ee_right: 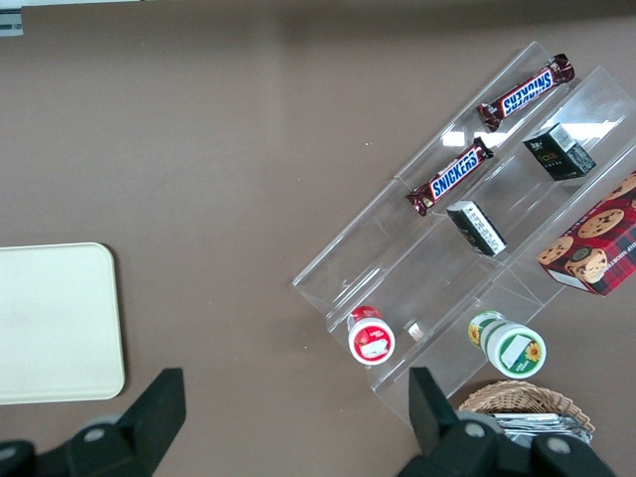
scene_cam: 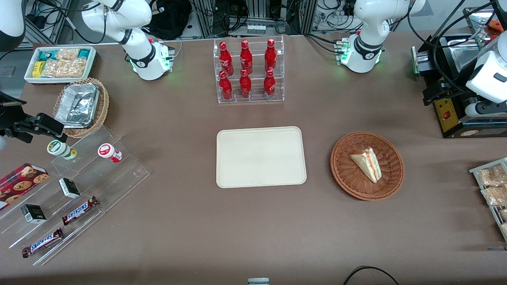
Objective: Place sandwich from basket to tray
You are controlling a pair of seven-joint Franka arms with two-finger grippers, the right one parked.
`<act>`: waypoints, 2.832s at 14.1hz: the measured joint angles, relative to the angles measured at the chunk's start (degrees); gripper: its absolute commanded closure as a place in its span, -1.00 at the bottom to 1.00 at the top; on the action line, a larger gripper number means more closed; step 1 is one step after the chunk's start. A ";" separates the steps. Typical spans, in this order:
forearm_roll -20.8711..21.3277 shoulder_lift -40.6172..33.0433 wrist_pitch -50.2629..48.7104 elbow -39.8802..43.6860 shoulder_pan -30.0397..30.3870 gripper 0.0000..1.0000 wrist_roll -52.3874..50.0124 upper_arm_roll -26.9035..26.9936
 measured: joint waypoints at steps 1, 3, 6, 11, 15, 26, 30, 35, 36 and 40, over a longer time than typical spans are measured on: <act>0.00 0.00 0.00 0.05 -0.01 -1.00 0.00 0.00; 0.00 0.00 0.00 0.09 -0.01 -1.00 0.00 0.00; 0.00 1.23 0.00 -0.24 -0.09 -1.00 -0.10 -0.02; 0.01 8.42 9.27 -5.32 -0.48 -1.00 -4.00 -0.33; 0.13 9.51 25.66 -16.45 -2.03 -1.00 -17.77 -2.31; 0.13 11.49 53.99 -38.01 -3.17 -1.00 -35.15 -2.41; 0.14 14.27 56.20 -38.07 -3.17 -0.24 -35.20 -2.41; 0.14 15.58 57.78 -37.49 -3.12 0.84 -35.26 -2.38; 0.14 15.57 57.76 -36.90 -3.12 0.85 -35.26 -2.38; 0.14 14.07 47.17 -30.00 -3.24 0.85 -35.26 -2.45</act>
